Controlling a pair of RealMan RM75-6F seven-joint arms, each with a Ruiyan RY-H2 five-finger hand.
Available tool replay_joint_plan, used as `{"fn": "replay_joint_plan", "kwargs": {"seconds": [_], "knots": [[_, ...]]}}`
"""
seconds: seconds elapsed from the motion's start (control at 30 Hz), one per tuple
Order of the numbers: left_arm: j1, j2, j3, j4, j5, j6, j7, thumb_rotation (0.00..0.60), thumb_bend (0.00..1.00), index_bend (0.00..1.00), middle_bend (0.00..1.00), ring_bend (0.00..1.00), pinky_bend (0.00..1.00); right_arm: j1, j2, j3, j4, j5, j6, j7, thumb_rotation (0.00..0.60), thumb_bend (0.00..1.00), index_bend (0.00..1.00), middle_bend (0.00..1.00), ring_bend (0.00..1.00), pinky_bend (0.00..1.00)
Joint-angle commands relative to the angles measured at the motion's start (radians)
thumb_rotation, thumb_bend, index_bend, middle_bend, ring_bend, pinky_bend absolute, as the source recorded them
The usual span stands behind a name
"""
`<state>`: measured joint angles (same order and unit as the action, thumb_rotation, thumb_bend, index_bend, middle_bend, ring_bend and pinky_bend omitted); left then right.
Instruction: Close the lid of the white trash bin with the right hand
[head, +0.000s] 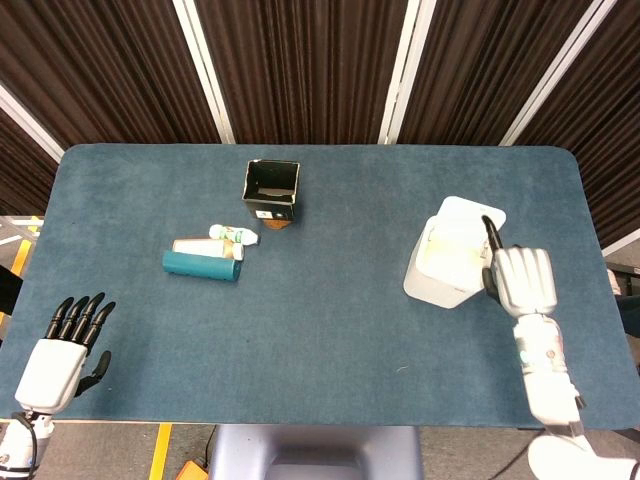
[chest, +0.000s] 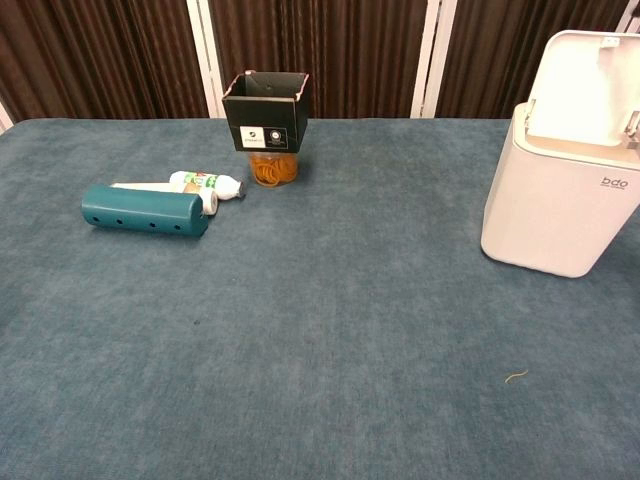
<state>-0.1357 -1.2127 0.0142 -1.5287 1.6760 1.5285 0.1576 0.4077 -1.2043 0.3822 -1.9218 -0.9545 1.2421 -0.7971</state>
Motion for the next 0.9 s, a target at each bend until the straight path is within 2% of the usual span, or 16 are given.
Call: {"fn": "replay_joint_plan", "kwargs": {"seconds": [0.03,0.2,0.5,0.7,0.9], "knots": [[-0.001,-0.001,0.001,0.0,0.0,-0.004,0.004,0.6,0.46,0.0,0.0,0.0,0.0,0.142,-0.011,0.09,-0.041,0.202,-0.015,-0.134,0.6,0.66,0.16,1.0,1.0,1.0],[-0.003,-0.004,0.001,0.003,-0.001,-0.007,0.008,0.6,0.46,0.0,0.0,0.0,0.0,0.216,-0.022,0.098,-0.015,0.327,0.012,-0.173,0.6,0.71,0.2,1.0,1.0,1.0],[-0.003,-0.007,0.001,0.003,-0.009,-0.015,0.015,0.6,0.46,0.0,0.0,0.0,0.0,0.295,-0.019,0.072,0.057,0.455,0.017,-0.188,0.6,0.73,0.23,1.0,1.0,1.0],[-0.003,-0.009,0.0,0.002,-0.01,-0.014,0.021,0.6,0.46,0.0,0.0,0.0,0.0,0.311,0.0,0.031,0.077,0.488,-0.01,-0.162,0.6,0.73,0.27,1.0,1.0,1.0],[-0.002,-0.007,0.003,0.001,-0.005,-0.01,0.019,0.6,0.46,0.0,0.0,0.0,0.0,0.3,0.044,-0.006,0.043,0.456,-0.027,-0.104,0.6,0.73,0.31,1.0,1.0,1.0]]}}
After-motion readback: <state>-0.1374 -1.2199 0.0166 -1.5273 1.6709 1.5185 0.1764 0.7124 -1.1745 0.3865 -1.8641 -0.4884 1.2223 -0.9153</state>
